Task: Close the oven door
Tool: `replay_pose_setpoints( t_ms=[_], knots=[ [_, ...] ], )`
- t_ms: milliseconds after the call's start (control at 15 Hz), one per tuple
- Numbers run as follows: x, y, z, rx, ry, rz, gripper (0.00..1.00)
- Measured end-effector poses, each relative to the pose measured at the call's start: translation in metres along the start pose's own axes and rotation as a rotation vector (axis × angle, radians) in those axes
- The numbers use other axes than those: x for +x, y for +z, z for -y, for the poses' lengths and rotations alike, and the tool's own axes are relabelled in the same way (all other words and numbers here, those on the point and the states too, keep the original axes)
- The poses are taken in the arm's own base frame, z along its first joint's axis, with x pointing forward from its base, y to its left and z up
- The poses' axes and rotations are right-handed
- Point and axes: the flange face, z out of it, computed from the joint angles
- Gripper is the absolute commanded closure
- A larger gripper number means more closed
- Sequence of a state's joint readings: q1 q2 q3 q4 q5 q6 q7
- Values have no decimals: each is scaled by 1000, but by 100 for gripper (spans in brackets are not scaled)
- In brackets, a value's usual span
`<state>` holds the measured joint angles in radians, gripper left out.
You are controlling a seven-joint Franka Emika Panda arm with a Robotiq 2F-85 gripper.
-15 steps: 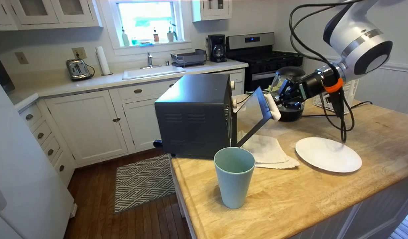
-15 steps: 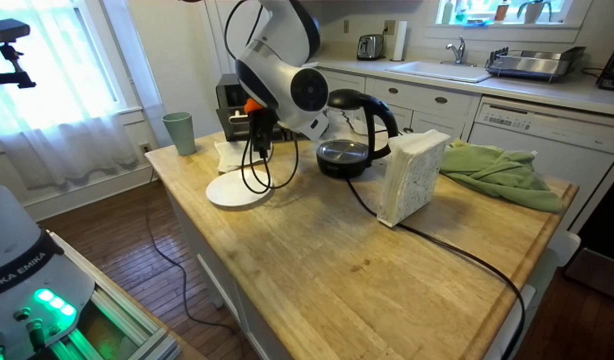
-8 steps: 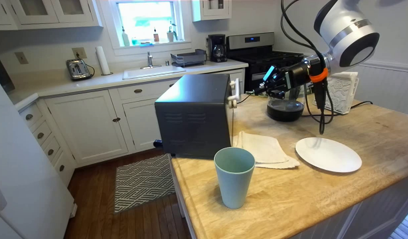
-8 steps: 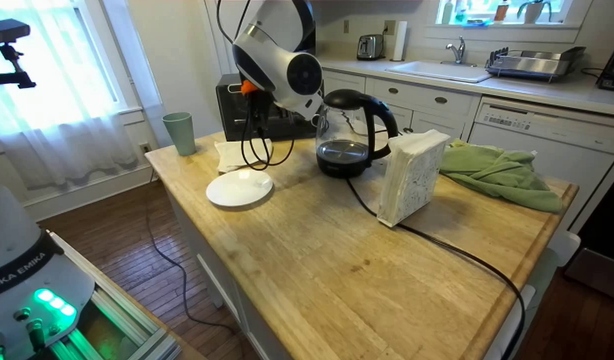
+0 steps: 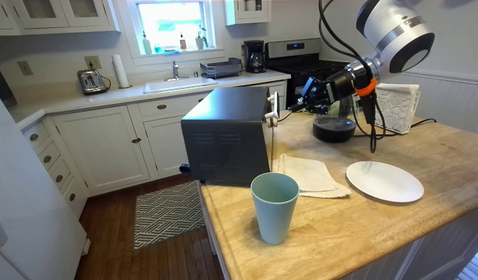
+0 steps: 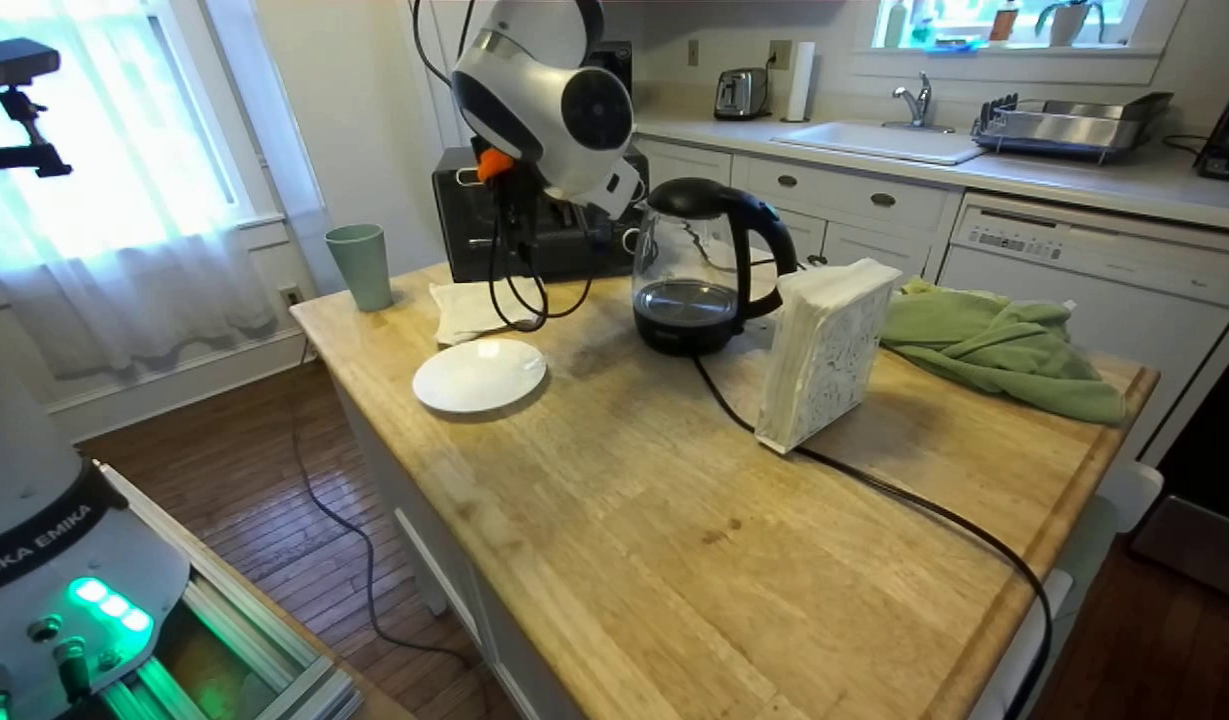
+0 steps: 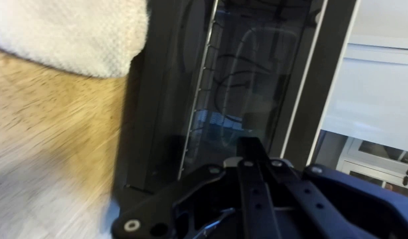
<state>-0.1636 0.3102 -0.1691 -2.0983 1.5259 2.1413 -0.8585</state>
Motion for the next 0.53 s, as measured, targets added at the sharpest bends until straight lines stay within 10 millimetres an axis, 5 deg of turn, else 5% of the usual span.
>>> replay_pose_setpoints(
  t_ms=[200, 533],
  knots=[
    [14, -46, 15, -144, -117, -27, 47],
    [6, -123, 76, -327, -356, 28, 12]
  ],
)
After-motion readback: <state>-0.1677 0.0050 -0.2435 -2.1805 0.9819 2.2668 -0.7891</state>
